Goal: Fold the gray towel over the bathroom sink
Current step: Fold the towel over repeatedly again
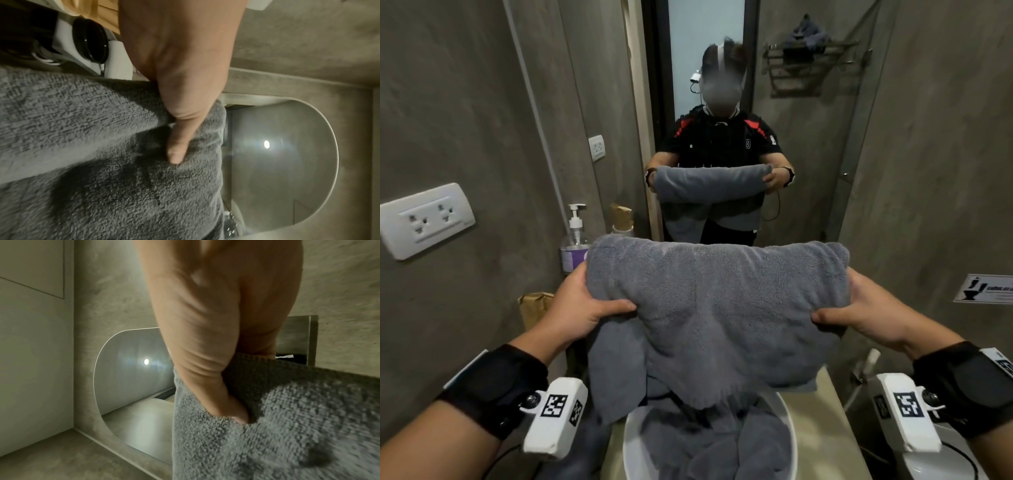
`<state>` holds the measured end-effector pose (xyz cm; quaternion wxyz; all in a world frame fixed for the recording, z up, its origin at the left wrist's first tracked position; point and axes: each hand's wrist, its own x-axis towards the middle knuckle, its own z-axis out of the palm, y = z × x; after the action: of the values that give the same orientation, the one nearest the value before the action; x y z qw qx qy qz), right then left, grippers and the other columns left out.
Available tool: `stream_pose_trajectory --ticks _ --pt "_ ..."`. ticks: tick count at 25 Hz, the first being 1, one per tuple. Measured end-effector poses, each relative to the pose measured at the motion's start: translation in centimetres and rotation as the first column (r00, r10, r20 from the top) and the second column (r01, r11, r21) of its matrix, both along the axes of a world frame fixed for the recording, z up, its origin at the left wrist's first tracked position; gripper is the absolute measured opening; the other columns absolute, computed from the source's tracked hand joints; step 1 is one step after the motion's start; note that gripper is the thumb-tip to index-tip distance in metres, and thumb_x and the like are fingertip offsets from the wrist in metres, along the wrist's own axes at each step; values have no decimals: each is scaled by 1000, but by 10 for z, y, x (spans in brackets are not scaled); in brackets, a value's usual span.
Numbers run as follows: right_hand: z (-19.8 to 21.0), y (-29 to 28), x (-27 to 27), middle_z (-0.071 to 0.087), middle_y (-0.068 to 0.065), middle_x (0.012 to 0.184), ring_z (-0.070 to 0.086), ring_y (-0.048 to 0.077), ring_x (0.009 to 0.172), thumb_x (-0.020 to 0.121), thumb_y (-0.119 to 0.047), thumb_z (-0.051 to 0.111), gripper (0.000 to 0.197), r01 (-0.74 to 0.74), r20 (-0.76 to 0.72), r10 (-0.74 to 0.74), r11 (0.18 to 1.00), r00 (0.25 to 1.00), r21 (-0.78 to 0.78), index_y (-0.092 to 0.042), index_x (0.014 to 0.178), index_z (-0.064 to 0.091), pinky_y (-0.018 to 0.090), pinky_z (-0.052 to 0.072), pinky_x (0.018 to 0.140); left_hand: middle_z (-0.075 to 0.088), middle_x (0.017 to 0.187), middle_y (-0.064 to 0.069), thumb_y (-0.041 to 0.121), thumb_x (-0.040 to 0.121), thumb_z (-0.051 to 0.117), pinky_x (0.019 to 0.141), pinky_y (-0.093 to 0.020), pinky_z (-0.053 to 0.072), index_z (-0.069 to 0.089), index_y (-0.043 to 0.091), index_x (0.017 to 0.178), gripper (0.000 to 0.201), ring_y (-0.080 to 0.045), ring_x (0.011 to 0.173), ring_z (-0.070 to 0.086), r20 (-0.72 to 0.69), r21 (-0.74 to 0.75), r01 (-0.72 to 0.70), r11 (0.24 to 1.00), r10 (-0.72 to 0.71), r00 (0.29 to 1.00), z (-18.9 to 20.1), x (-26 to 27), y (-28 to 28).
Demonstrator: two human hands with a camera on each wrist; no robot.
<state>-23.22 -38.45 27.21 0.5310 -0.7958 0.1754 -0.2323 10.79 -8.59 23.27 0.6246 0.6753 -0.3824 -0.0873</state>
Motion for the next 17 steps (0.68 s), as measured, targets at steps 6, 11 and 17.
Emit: stream_pose_trajectory --ticks 6,11,17 --pt "8 -1 -3 76 2 108 72 11 99 78 16 70 50 33 29 -32 999 999 -39 -14 117 63 23 59 76 72 112 21 38 57 95 93 -35 53 62 58 106 62 -4 108 67 40 -46 -55 997 57 998 8 -4 4" --pt "1 -6 2 78 7 94 74 21 90 82 -7 76 12 288 145 -288 957 946 20 -10 94 73 39 59 80 72 117 9 42 70 80 95 -36 53 59 33 127 62 -7 108 68 -100 -119 -36 992 24 995 15 -16 -1" --pt "-10 -6 7 78 11 96 71 36 101 87 -11 69 15 324 137 -361 917 922 232 -7 102 71 49 55 88 75 115 -3 38 58 93 78 -30 60 69 24 117 65 -18 103 72 -260 -156 70 985 -109 959 25 -17 4"
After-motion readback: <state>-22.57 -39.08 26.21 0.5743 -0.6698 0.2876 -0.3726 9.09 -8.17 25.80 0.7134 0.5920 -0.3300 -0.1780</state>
